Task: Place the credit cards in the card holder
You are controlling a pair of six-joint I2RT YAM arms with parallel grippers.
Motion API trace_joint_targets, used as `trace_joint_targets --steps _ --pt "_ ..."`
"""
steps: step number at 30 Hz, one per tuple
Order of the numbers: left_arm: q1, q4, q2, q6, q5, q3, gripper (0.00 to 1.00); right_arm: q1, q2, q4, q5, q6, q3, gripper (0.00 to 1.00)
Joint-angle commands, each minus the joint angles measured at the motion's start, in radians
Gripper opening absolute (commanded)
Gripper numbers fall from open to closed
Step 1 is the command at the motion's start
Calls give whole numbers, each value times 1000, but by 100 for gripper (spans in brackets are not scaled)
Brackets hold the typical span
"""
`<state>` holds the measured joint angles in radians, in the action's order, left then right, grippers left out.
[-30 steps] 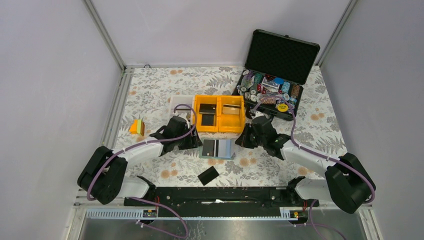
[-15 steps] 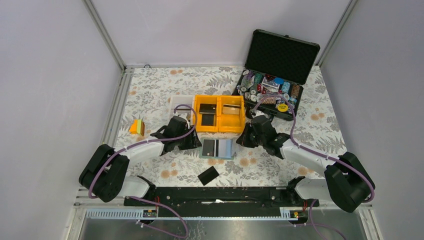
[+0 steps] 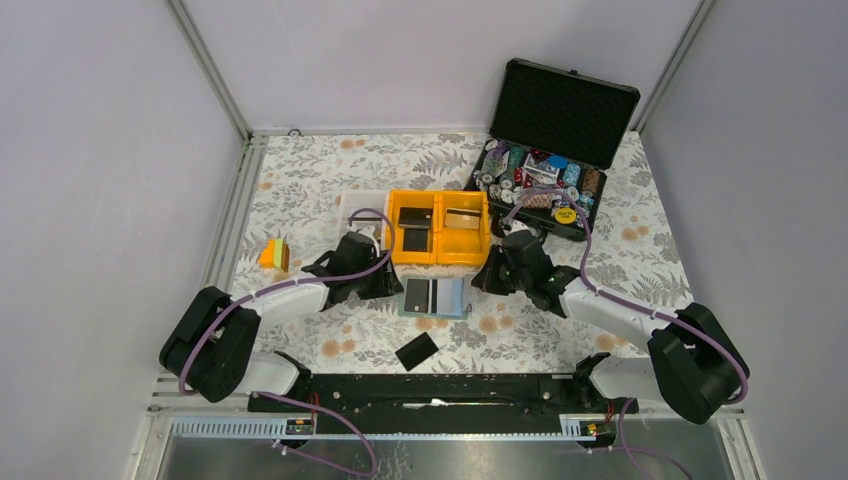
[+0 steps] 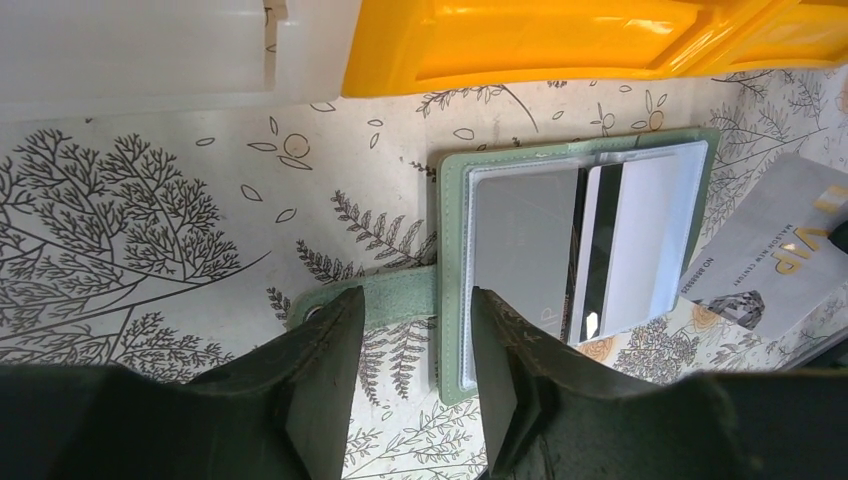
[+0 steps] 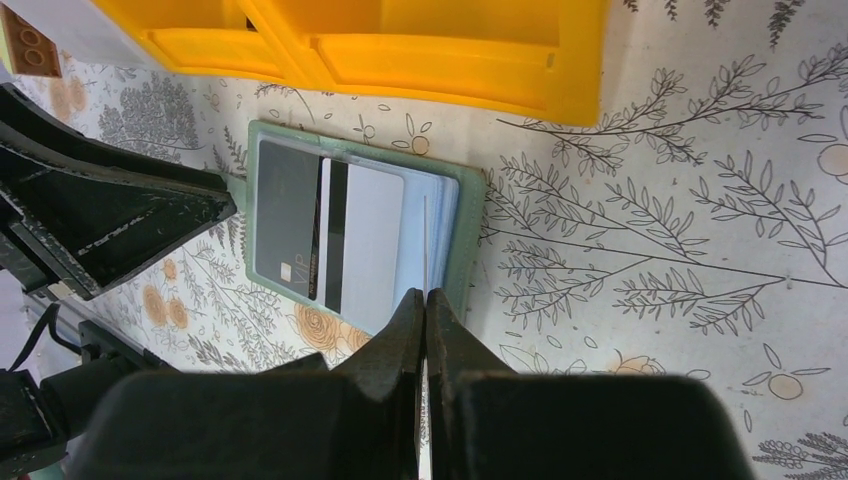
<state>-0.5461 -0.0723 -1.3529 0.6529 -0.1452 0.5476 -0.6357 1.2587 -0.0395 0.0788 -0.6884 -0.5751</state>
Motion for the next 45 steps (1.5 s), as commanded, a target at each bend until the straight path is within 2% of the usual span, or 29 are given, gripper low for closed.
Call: trace_joint_targets --steps 1,31,34,40,45 --pt "3 56 -14 0 -27 0 45 6 19 -55 35 -19 -24 0" --pt "-19 177 -35 67 -101 -36 23 4 26 -137 88 -65 -66 0" --pt "-43 126 -20 52 -40 -17 27 4 19 -96 41 -49 -75 0" --pt "-96 -9 90 36 135 27 49 4 -2 -26 -28 -18 -80 0" --pt "-163 -69 180 53 289 64 54 5 -30 7 -54 2 -69 0"
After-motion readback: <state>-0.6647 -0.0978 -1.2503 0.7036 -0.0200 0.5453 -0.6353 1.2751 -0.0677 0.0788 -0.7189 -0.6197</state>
